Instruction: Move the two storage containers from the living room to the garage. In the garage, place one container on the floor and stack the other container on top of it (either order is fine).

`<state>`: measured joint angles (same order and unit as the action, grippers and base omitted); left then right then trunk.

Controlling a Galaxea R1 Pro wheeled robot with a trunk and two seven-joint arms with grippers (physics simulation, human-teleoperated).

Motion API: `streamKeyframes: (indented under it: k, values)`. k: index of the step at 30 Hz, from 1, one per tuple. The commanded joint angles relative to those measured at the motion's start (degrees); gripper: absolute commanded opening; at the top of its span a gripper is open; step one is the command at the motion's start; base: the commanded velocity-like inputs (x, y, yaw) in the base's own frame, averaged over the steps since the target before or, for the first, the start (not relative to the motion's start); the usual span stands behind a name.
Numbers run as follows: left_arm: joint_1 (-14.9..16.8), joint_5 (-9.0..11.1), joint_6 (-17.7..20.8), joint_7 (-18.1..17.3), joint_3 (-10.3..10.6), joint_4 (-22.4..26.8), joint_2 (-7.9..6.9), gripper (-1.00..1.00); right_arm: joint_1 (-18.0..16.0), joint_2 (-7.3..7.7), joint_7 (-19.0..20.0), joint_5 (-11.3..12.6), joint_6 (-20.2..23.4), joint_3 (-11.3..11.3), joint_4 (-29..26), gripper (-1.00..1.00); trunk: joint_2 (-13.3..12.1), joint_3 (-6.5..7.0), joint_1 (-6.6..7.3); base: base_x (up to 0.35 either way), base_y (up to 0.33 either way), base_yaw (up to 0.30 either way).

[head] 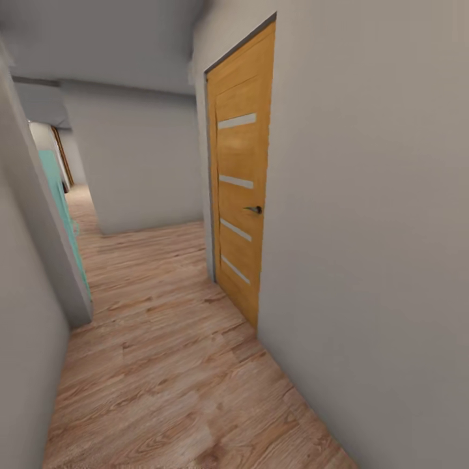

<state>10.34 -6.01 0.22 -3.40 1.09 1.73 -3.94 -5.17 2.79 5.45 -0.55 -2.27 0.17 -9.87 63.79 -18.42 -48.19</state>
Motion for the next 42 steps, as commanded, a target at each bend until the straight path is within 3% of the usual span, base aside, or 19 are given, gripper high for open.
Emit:
streamKeyframes:
  k: [1,42]
  values:
    - [0.04,-0.58,0.03,-0.11,0.05,0.03,-0.01,1.00,-0.02,0.02,0.17,-0.06,-0.19,0.00,0.02,1.00,0.04,-0.07,0.00,0.000,0.000,0.287]
    - [0.04,-0.58,0.05,-0.11,0.05,0.03,-0.01,1.00,-0.02,0.02,0.17,-0.05,-0.19,0.00,0.02,1.00,0.04,-0.07,0.00,0.009,0.000,0.275]
